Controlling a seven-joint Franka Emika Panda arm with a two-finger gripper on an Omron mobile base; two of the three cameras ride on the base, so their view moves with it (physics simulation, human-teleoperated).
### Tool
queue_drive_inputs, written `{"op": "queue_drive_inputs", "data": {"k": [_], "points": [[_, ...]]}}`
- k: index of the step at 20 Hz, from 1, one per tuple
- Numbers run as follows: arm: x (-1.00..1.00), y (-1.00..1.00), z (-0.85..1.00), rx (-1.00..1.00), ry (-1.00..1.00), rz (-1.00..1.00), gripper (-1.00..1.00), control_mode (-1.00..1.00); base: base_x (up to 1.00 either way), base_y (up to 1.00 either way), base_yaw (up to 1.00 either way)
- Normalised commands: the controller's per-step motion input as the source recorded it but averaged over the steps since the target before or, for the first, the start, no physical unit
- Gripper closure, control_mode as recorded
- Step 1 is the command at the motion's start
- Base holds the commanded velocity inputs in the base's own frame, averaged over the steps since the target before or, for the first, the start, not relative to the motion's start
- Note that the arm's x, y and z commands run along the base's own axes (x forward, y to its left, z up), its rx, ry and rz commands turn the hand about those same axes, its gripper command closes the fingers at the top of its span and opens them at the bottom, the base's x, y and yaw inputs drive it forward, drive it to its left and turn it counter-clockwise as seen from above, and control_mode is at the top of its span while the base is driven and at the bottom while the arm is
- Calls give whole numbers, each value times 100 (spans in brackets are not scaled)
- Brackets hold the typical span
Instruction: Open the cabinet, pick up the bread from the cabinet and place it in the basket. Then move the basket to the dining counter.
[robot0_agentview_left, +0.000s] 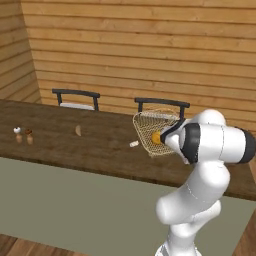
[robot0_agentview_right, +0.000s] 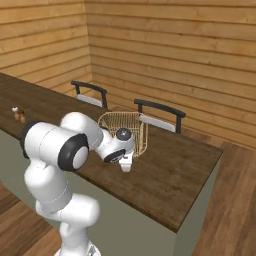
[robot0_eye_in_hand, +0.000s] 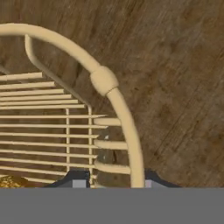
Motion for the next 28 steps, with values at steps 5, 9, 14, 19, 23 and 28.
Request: {"op": "queue_drive_inputs", "data": {"k": [5,9,14,19,23,28], "points": [[24,-2,-4,0,10,-12,100,-100,0,0,0],[0,-21,-10,0,3,-15,100,-100,0,0,0],[-17,-12,0,0,1,-23,100,-100,0,0,0],[-4,0,4,0,0,-20,100,-100,0,0,0],[0,0,17,0,0,-16,-100,-100,0,0,0],[-18,-1,39,0,0,-11,-100,-100,0,0,0]]}}
